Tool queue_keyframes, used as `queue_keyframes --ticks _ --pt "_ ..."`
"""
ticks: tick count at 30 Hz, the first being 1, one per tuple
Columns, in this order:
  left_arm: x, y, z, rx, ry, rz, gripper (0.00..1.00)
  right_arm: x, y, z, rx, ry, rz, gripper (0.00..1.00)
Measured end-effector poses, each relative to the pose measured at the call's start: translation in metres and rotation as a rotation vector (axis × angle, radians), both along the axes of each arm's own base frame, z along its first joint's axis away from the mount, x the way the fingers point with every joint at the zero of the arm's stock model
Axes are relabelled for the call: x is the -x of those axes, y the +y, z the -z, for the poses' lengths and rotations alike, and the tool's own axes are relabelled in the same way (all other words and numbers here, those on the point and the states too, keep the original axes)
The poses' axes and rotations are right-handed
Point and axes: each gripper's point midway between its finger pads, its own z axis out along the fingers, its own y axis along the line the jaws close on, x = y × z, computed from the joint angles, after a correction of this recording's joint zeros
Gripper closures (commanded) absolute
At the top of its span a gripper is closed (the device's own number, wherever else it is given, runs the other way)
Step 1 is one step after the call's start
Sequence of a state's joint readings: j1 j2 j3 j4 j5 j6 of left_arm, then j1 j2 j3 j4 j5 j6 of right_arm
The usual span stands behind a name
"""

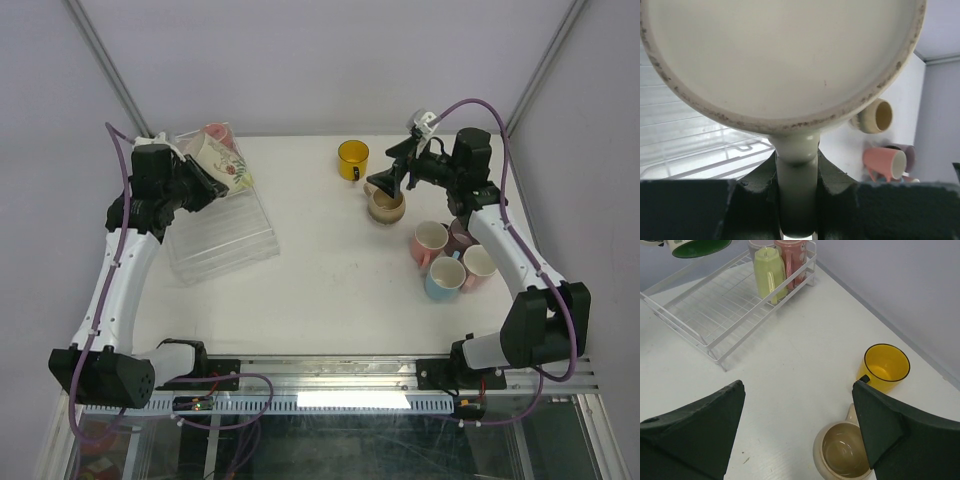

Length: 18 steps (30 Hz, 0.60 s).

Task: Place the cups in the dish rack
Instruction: Place the cup on the dish rack.

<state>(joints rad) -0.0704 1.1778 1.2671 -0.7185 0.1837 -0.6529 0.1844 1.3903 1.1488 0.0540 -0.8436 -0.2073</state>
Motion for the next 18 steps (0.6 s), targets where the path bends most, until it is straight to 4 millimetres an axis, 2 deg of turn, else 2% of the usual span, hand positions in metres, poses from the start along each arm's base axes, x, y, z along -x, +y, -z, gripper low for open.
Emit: queue_keyframes --ticks 8,18 --pt "-0.002 0.034 0.018 -0.151 0.021 -0.125 1.00 -0.001 0.000 0.007 0.009 0.019 -0.001 0.09" --pt "-0.001 0.069 0.069 -0.262 0.110 -0.238 1.00 -0.004 -0.002 0.014 0.021 0.018 0.000 0.09"
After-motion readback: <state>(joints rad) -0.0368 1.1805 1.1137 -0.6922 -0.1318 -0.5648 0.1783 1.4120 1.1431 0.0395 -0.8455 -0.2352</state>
